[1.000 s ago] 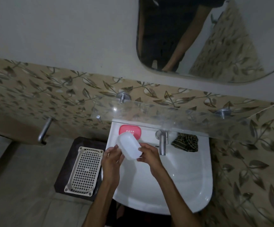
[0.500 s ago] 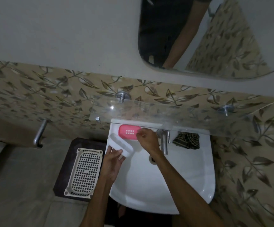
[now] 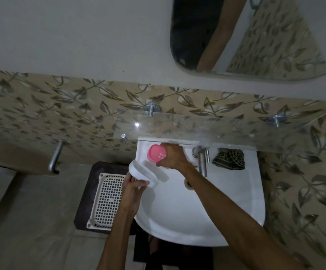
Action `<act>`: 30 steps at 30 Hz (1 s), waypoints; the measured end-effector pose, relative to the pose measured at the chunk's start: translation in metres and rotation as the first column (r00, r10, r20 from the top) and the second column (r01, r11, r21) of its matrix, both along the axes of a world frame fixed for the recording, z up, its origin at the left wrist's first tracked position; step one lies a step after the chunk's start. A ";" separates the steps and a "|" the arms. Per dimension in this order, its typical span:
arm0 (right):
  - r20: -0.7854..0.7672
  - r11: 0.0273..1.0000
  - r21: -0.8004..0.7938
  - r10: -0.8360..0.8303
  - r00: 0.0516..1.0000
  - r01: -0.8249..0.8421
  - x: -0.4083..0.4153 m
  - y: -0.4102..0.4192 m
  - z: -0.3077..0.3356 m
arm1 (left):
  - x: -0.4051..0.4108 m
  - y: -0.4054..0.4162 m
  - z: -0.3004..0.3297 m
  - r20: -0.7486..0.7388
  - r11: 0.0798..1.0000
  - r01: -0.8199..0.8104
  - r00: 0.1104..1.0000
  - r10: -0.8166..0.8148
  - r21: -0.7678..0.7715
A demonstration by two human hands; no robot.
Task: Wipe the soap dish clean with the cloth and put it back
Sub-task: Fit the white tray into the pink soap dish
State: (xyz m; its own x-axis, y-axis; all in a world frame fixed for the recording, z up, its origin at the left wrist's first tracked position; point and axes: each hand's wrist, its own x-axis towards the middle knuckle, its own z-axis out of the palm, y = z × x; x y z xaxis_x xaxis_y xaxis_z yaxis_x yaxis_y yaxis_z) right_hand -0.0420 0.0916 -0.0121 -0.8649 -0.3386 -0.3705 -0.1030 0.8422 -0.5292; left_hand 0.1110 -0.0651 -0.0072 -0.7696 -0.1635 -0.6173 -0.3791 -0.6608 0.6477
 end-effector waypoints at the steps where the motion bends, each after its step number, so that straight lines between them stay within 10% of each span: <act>1: 0.122 0.990 -0.115 -0.073 0.990 0.087 0.005 0.004 0.009 | 0.000 0.001 0.002 0.004 1.000 0.013 1.000 -0.013 0.002; 8: 0.482 0.794 -0.532 -0.001 0.876 0.294 0.053 0.041 0.055 | -0.002 0.022 0.026 -0.069 0.981 0.191 0.979 -0.192 -0.021; 19: 0.366 0.846 -0.503 0.026 0.930 0.175 0.076 0.087 0.111 | 0.004 0.058 0.068 -0.222 0.924 0.379 0.898 -0.380 -0.052; 30: 0.045 0.908 -0.419 0.043 0.998 -0.021 0.104 0.110 0.164 | 0.012 0.100 0.124 -0.366 0.888 0.259 0.924 -0.113 0.379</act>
State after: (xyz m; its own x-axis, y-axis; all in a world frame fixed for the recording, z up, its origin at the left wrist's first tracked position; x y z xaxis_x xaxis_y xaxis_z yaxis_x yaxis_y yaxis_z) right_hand 0.0616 0.2017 0.1517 -0.8344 -0.4994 -0.2330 -0.0891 0.5395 -0.8372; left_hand 0.1225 0.0346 0.1169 -0.9276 0.2164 -0.3046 -0.3383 -0.8325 0.4387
